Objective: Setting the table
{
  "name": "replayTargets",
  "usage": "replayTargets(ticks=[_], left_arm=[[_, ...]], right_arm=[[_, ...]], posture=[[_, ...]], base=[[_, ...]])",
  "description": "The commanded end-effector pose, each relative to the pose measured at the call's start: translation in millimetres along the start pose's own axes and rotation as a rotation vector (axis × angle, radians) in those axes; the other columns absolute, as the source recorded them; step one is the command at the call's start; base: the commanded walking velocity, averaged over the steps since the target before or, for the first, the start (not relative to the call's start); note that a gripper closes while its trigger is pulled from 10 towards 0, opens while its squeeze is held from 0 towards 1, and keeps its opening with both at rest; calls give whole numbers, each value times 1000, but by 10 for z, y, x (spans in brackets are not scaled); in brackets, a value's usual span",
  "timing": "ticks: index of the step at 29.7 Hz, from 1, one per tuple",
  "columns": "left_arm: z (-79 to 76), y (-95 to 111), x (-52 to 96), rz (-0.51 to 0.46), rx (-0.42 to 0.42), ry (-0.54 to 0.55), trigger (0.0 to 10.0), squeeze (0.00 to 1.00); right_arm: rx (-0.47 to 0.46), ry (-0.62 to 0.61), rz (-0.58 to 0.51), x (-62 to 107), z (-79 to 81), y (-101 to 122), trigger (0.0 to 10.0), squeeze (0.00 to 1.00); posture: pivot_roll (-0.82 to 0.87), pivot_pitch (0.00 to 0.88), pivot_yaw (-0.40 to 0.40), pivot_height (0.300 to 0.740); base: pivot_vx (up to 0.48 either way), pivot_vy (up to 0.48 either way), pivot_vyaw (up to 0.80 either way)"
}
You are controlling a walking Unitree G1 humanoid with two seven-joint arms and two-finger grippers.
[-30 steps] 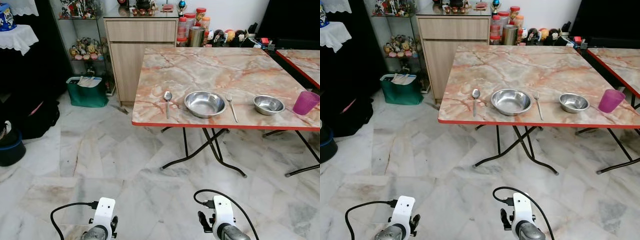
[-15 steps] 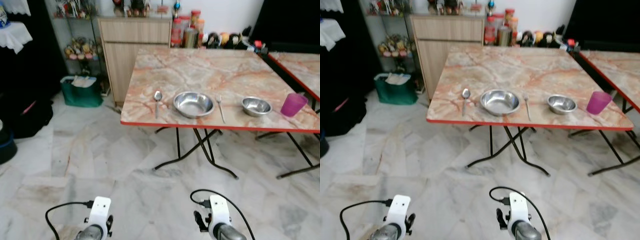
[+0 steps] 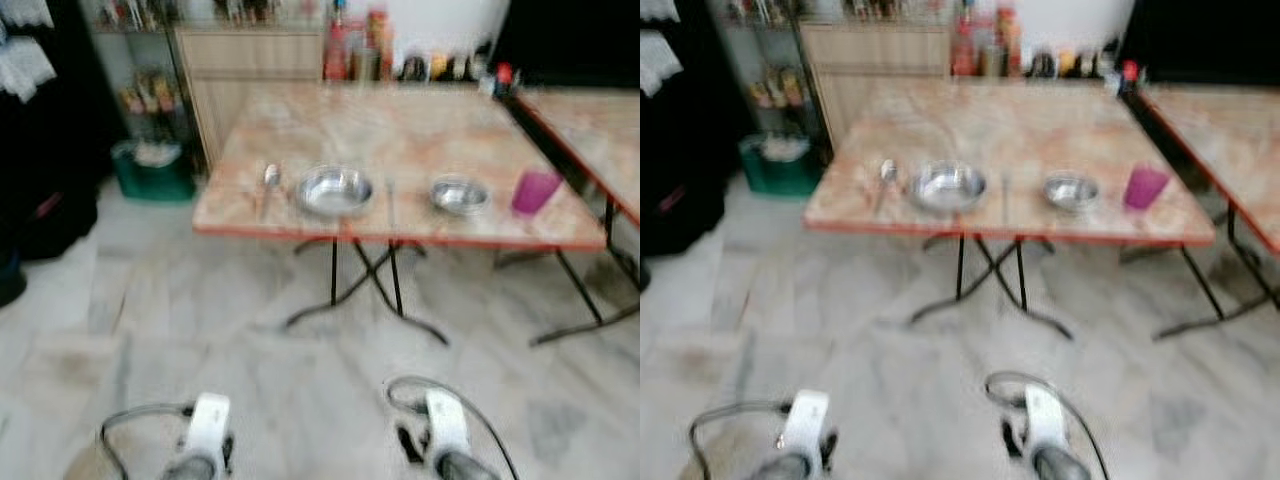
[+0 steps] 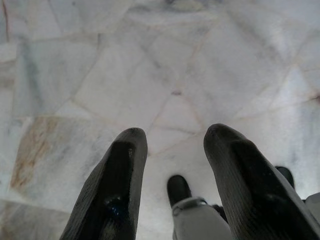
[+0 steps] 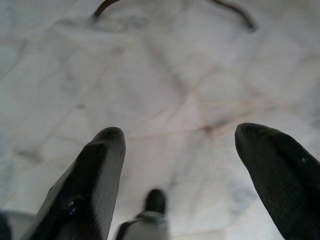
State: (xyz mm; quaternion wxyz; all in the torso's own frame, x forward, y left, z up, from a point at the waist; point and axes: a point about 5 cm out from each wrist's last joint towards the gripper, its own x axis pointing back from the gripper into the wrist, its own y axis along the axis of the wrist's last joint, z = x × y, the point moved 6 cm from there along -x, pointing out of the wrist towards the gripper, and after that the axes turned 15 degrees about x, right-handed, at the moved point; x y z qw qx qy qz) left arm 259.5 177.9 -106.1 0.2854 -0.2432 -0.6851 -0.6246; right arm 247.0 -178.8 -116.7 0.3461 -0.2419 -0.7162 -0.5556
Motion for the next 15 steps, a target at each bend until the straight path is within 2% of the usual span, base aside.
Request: replayTargets(ticks=[1,3,15], left_arm=[[136,72,0,-23,-9,37,10000,0],[216,101,1,-28,30,62,10000,0],[207,29,10,-8,76,66,10000,0]], right_arm=[[-7,14,-11,-13,68,49,10000,0],[-5,14,-13,-15,67,60,10000,0],[-11,14,2,-14,79,29,10000,0]], posture=[[24,0,-40,740],[24,0,-39,740],[17,0,-33,740]], base=[[0,0,0],[0,0,0],[0,0,0]])
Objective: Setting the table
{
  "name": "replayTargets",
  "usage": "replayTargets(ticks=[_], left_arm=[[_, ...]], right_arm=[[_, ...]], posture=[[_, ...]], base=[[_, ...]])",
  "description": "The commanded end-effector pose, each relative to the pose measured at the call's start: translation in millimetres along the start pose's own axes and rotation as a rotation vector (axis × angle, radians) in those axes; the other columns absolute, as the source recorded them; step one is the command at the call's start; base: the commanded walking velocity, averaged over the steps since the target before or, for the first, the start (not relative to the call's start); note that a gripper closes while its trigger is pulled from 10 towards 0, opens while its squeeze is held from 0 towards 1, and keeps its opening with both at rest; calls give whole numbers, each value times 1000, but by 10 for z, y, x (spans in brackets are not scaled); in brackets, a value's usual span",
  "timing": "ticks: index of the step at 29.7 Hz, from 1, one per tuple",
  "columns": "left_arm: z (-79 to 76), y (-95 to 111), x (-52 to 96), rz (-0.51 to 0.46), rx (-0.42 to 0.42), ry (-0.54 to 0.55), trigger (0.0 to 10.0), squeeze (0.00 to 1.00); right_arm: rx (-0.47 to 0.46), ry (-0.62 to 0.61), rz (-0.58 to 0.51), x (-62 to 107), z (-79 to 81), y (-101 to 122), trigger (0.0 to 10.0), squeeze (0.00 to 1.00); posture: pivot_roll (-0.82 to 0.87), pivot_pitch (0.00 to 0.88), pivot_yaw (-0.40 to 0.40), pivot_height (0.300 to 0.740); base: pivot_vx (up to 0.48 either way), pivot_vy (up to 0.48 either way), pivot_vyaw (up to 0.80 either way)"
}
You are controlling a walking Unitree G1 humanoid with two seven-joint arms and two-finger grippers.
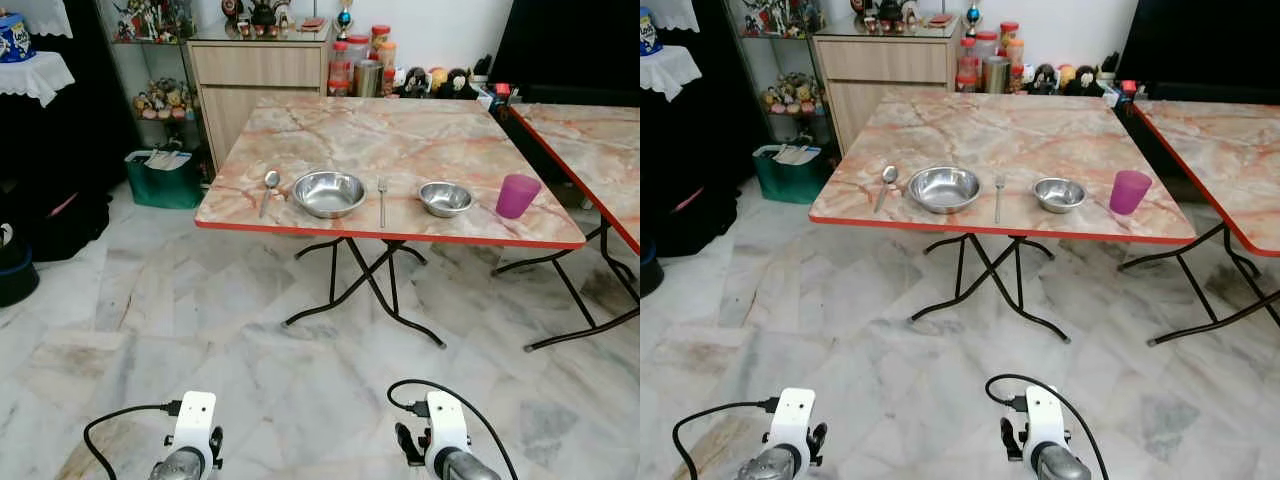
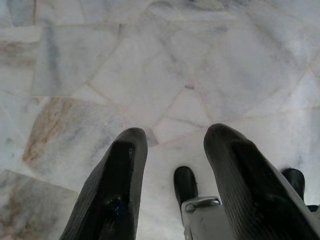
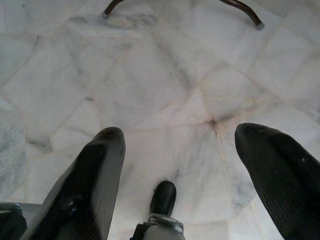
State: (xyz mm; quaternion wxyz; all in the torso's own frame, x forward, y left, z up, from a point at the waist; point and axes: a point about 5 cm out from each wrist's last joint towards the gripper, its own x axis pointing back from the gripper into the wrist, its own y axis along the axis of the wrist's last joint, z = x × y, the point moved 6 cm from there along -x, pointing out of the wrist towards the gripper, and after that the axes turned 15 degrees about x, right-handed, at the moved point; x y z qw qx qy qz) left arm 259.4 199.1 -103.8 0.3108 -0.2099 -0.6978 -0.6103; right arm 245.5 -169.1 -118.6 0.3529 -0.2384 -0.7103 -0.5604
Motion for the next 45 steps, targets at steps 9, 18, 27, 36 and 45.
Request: replayTargets(ticks=[9,18,27,36,45], left_arm=[[3,-3,-1,2,10,4,10000,0],[-29,8,-6,1,8,-6,10000,0],[-14,3,-3,0,10,-1,10000,0],[-20,20,-6,-5,11,-3,10000,0],[-39,8,-3,-4,5,-14,10000,0]], right_arm=[[-1,-19,-14,-6,-49,55,10000,0],[-1,-15,-14,-8,-36,60,10000,0],[16,-19,-15,-5,-52,57,10000,0],[12,-23,-26,-11,-49,94,10000,0],[9,-29,-17,-3,-62,53,10000,0]], posture=[[19,0,-33,740],[18,0,-32,740],[18,0,-32,740],[19,0,-32,740],[17,0,-29,740]], base=[[108,0,-125],[243,0,0],[285,0,0],[305,0,133],[312,0,0]])
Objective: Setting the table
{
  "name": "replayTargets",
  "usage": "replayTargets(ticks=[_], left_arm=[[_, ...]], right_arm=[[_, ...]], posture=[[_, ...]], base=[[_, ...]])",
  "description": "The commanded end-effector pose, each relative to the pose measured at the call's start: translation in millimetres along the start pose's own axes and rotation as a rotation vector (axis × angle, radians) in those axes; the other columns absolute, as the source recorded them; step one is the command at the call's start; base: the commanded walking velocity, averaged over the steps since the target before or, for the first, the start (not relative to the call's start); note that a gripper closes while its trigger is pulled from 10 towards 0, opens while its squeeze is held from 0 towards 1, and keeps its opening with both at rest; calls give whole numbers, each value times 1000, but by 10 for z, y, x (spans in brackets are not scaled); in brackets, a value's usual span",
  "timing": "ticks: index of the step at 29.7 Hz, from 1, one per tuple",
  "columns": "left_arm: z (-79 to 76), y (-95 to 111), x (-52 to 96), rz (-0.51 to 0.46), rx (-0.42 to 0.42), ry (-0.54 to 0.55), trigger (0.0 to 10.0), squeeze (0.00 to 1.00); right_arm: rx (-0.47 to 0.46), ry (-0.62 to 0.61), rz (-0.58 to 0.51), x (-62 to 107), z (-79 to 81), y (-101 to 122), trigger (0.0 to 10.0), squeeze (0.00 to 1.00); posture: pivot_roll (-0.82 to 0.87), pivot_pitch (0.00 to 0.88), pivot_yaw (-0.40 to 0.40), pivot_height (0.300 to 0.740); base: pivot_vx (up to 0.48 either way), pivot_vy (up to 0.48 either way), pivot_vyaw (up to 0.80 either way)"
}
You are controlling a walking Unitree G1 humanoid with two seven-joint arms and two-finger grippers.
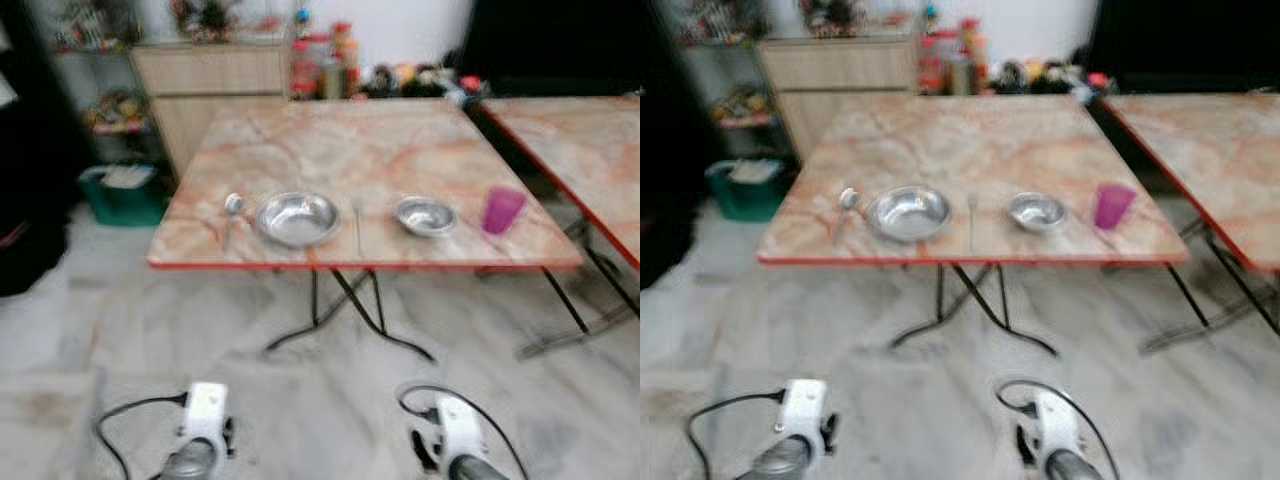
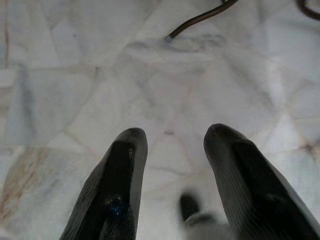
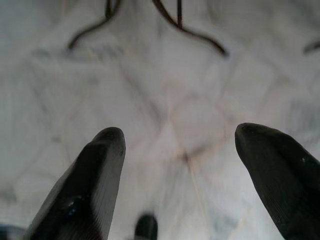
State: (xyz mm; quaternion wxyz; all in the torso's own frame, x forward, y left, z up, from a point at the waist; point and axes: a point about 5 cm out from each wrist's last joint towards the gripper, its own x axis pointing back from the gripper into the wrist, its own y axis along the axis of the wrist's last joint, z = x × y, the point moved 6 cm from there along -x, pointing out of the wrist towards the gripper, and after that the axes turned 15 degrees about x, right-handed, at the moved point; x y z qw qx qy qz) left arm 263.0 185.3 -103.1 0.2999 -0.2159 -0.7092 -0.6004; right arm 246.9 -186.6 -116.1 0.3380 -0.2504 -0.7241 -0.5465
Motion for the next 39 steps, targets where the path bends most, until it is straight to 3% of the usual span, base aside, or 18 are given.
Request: replayTargets(ticks=[1,32,39], left_arm=[[103,2,10,0,-14,20,10000,0],[116,21,8,-2,-23,14,10000,0],[141,59,7,-20,-51,29,10000,0]], right_arm=[[-11,21,-20,-16,113,74,10000,0],[-18,25,-7,-17,158,48,10000,0],[-16,27,-10,-19,158,61,10000,0]], posture=[[17,0,-29,740],[23,0,-23,740],[22,0,-25,740]], base=[[319,0,0],[321,0,-49],[36,0,0]])
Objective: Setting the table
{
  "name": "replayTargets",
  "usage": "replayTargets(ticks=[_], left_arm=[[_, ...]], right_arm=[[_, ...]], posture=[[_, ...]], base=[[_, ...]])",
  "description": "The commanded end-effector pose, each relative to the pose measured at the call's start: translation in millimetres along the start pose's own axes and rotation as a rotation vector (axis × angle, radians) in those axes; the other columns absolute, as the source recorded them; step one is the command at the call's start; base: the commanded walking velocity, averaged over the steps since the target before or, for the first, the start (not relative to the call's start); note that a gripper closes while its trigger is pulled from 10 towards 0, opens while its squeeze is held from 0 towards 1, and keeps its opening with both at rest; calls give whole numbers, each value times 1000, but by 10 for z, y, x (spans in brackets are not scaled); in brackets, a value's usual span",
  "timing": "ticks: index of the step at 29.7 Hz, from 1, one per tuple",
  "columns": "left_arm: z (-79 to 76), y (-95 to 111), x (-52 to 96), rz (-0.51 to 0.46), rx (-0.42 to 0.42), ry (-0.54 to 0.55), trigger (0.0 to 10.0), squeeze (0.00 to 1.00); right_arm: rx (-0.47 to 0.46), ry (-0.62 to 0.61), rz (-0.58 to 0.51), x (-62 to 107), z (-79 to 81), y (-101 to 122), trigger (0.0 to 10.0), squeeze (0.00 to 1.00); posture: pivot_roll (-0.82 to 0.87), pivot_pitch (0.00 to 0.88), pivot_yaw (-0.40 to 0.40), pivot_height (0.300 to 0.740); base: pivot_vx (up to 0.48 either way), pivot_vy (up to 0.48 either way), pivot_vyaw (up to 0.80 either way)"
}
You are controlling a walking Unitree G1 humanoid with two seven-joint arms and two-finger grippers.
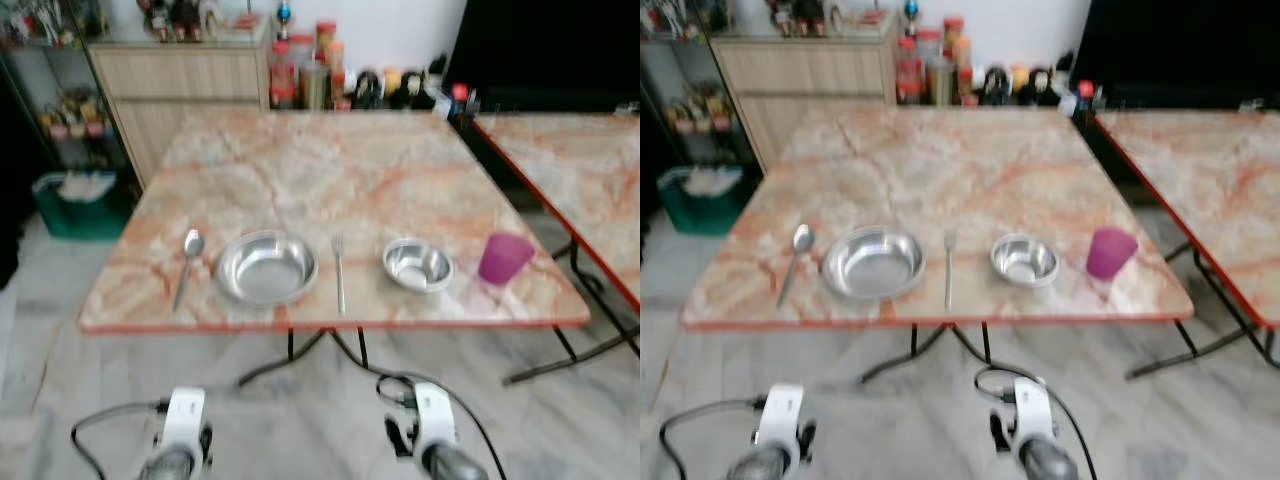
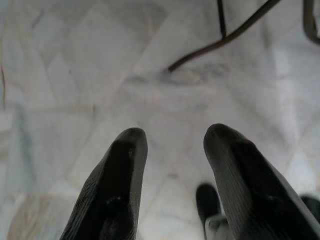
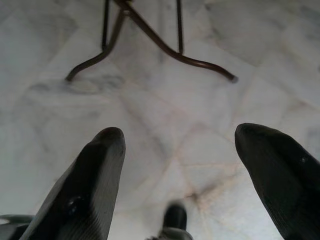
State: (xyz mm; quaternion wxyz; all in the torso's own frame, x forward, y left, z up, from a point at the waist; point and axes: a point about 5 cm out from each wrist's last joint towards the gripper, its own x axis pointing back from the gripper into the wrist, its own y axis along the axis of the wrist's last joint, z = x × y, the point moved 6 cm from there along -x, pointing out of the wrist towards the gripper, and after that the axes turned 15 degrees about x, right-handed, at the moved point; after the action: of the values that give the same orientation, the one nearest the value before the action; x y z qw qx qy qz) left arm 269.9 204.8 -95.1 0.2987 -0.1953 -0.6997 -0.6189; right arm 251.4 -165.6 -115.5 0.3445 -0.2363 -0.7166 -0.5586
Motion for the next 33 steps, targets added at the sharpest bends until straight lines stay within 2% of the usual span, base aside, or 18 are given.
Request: replayTargets(ticks=[1,4,5,6,8,9,11,14,19,22,25,27,30,32,33], left_arm=[[-20,-58,15,9,-24,-5,10000,0],[133,17,11,-17,-4,63,10000,0],[133,17,11,-17,-4,63,10000,0],[249,78,17,-45,15,117,10000,0],[343,138,24,-71,35,159,10000,0],[425,239,32,-117,67,191,10000,0],[470,333,40,-162,90,206,10000,0],[458,532,68,-275,132,177,10000,0],[322,618,126,-359,22,101,10000,0],[347,660,172,-405,24,109,10000,0],[449,885,285,-532,46,160,10000,0],[452,894,291,-538,46,162,10000,0],[484,1540,501,-776,38,212,10000,0],[447,1806,598,-863,30,209,10000,0],[447,1806,598,-863,30,209,10000,0]], right_arm=[[-2,-8,8,8,-34,-34,10000,0],[-2,-8,9,9,-34,-37,10000,0],[-2,-8,9,9,-34,-37,10000,0],[-2,-8,10,9,-33,-39,10000,0],[-1,-8,11,9,-29,-43,10000,0],[-2,-8,13,11,-30,-50,10000,0],[-1,-8,14,12,-30,-56,10000,0],[-1,-11,14,15,-37,-65,10000,0],[11,-7,16,18,-33,-77,10000,0],[20,0,14,17,-14,-75,10000,0],[21,4,15,18,-3,-81,10000,0],[21,4,15,18,-3,-82,10000,0],[36,13,19,19,3,-89,10000,0],[40,15,18,18,6,-84,10000,0],[40,15,18,18,6,-84,10000,0]], posture=[[22,0,-25,740],[25,0,-26,740],[25,0,-26,740],[25,0,-26,740],[25,0,-26,740],[26,0,-25,740],[26,0,-23,740],[19,0,-16,740],[26,0,-15,740],[23,0,-13,740],[32,0,-16,740],[32,0,-16,740],[44,0,-27,740],[40,0,-28,740],[40,0,-28,740]], base=[[0,0,0],[0,0,0],[0,0,0],[0,0,0],[0,0,0],[0,0,0],[0,0,0],[0,0,0],[0,0,0],[0,0,0],[0,0,0],[0,0,0],[0,0,0],[0,0,0],[0,0,0]])
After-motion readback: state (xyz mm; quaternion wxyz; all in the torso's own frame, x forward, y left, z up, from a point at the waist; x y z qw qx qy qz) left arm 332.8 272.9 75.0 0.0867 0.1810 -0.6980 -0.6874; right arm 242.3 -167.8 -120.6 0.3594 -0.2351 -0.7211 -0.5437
